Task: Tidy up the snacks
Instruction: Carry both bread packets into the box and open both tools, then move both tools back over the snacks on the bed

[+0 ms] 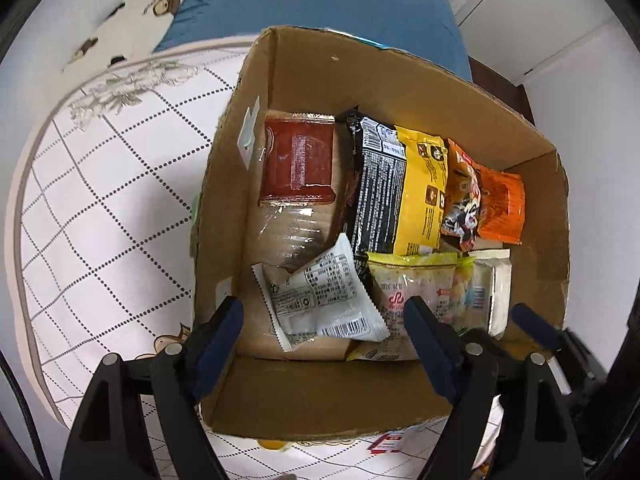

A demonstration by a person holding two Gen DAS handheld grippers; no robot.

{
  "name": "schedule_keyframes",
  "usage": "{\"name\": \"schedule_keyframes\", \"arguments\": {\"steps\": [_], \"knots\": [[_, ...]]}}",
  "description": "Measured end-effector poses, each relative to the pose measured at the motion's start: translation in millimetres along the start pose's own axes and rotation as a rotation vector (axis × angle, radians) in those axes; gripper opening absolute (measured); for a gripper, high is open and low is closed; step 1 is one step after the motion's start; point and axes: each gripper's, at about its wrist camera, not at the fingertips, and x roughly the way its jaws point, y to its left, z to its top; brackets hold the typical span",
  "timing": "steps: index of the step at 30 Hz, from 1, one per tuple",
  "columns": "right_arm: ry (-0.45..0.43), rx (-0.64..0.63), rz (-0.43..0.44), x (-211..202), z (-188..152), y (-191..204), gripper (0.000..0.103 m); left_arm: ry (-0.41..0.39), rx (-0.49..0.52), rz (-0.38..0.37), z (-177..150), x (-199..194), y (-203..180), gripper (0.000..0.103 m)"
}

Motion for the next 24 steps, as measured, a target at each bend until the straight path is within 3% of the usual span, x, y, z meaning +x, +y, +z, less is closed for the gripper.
{"name": "schedule_keyframes", "arguments": {"steps": [13, 24], "knots": [[-0.061, 0.019, -0.081, -27.6, -24.4, -25.7, 0.088, -0.133, 0.074, 0.095, -36.0, -16.9, -21.9, 0.082], [-0.200, -0.010, -0.124, -84.3, -52.7, -21.7, 0.088, -0.305, 0.126, 0.139, -75.0, -60.4, -33.5, 0.082]]}}
